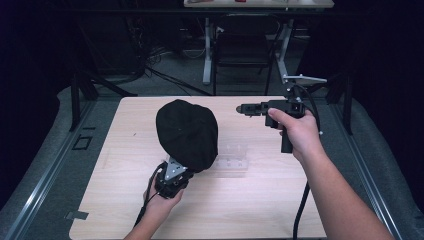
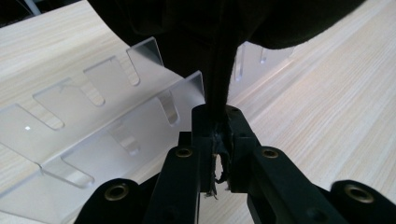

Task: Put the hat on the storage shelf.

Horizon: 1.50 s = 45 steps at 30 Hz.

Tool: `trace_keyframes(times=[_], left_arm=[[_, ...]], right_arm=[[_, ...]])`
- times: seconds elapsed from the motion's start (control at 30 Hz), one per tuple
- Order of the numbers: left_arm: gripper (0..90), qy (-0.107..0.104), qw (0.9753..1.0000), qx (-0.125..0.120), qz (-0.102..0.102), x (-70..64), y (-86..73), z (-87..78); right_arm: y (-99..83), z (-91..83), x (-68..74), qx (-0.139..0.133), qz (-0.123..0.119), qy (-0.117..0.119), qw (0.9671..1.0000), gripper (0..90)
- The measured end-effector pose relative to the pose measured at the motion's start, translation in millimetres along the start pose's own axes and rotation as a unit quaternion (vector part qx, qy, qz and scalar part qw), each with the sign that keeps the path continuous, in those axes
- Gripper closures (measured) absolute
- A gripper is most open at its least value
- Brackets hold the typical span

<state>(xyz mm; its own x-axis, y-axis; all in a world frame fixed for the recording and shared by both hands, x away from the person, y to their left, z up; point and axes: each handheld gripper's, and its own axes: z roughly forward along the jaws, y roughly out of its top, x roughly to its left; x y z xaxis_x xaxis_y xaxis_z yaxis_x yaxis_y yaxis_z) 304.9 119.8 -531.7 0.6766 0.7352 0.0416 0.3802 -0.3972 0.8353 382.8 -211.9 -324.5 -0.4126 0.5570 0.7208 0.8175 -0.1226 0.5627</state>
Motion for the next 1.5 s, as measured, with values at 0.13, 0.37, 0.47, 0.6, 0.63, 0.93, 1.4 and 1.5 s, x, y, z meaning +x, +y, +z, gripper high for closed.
trace_keyframes(times=[0.13, 0.37, 0.47, 0.6, 0.63, 0.93, 1.4, 1.5], left_arm=[[81.9, -0.002, 0.9999, -0.002, -0.015, 2.5, -3.7, -2.0], [63.6, -0.004, 0.9992, -0.002, -0.04, 14.4, -8.9, -11.5], [57.6, 0.002, 0.9986, -0.007, -0.052, 14.2, -10.1, -17.0], [52.8, -0.009, 0.9981, -0.013, -0.06, 15.3, -12.3, -24.1], [52.3, -0.011, 0.998, -0.013, -0.061, 15.8, -13.0, -26.4], [49.3, -0.022, 0.9971, -0.002, -0.073, 25.9, -26.2, -51.3], [42.6, -0.03, 0.9968, -0.007, -0.074, 37.9, -49.5, -55.0], [42.6, -0.027, 0.9971, -0.009, -0.07, 35.9, -50.3, -53.5]], right_arm=[[-4.8, -2.2, -2.5, -0.005, -0.007, -0.006, 0.9999, 61.1], [-12.5, -8.3, -5.4, -0.015, -0.025, -0.034, 0.999, 56.4], [-16.9, -11.3, -5.6, -0.01, -0.051, -0.071, 0.9961, 54.0], [-27.1, -14.1, -10.8, -0.012, -0.064, -0.086, 0.9941, 51.5], [-29.6, -14.7, -12.7, -0.01, -0.069, -0.094, 0.9931, 51.4], [-51.3, -18.0, -23.8, 0.003, -0.119, -0.164, 0.9794, 52.0], [-108.3, -21.1, -42.5, 0.021, -0.201, -0.22, 0.9544, 51.7], [-121.4, -22.4, -48.3, 0.017, -0.212, -0.226, 0.9507, 51.8]])
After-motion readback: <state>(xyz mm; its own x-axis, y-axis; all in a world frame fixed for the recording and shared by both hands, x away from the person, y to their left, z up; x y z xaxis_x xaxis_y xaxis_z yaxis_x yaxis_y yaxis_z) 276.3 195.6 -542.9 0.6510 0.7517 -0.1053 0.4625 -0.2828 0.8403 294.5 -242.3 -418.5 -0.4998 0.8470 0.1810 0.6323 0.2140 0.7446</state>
